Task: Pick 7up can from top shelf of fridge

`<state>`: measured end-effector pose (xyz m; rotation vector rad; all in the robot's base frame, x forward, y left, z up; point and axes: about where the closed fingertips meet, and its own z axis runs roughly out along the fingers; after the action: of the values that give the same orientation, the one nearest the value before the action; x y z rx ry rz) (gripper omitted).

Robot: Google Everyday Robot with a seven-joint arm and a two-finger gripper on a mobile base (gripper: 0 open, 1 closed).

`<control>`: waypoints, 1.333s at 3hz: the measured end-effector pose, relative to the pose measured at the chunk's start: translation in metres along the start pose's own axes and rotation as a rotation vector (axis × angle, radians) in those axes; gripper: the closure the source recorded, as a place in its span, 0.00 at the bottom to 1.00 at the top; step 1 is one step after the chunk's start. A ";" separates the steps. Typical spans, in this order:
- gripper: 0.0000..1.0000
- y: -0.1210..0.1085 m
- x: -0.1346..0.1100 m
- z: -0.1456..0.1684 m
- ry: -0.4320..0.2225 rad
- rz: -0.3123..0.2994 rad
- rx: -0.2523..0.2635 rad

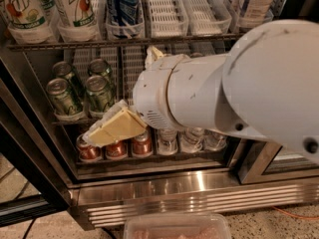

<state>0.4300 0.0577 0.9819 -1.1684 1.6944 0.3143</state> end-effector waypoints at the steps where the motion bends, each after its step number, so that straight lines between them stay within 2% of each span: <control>1: 0.00 0.000 0.000 0.000 0.000 0.000 0.000; 2: 0.00 0.002 -0.020 0.016 -0.067 0.000 0.025; 3: 0.00 0.009 -0.051 0.039 -0.145 -0.010 0.088; 4: 0.00 0.013 -0.061 0.050 -0.181 0.050 0.170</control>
Offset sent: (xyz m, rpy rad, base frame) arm 0.0249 0.0687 0.0114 0.1974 -0.1426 -0.0075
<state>0.4500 0.1311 1.0068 -0.9456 1.5613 0.2910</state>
